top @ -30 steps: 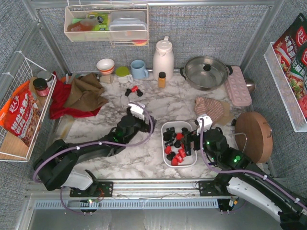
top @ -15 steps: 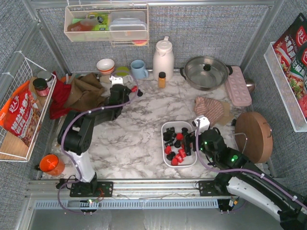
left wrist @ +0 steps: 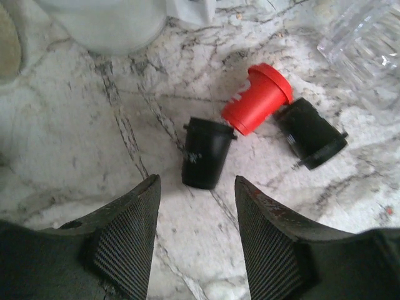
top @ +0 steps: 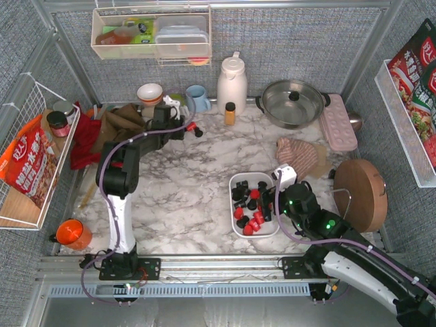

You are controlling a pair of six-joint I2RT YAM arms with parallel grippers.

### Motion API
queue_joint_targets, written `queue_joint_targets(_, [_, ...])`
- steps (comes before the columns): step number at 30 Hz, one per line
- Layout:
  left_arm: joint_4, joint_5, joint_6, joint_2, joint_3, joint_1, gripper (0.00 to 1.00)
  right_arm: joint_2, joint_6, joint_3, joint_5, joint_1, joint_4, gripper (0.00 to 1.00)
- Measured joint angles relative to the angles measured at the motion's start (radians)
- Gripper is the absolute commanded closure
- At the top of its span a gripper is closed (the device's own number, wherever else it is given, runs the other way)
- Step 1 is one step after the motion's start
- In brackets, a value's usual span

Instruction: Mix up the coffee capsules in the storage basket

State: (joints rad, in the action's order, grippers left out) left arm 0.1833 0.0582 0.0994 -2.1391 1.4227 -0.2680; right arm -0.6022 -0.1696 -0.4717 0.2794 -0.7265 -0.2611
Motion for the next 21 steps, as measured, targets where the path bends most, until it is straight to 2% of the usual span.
queue_joint_targets(7, [-0.135, 0.021, -0.086, -0.134, 0.224, 0.009, 0.46, 0.001, 0.000, 0.000, -0.009, 0.005, 0.003, 0.16])
queue_joint_targets(11, [-0.203, 0.050, -0.117, -0.185, 0.304, 0.009, 0.50, 0.003, 0.000, 0.000, -0.008, 0.006, 0.003, 0.16])
queue_joint_targets(21, [-0.234, 0.119, -0.121, -0.193, 0.304, 0.009, 0.67, 0.014, 0.000, 0.000, -0.018, 0.010, 0.003, 0.16])
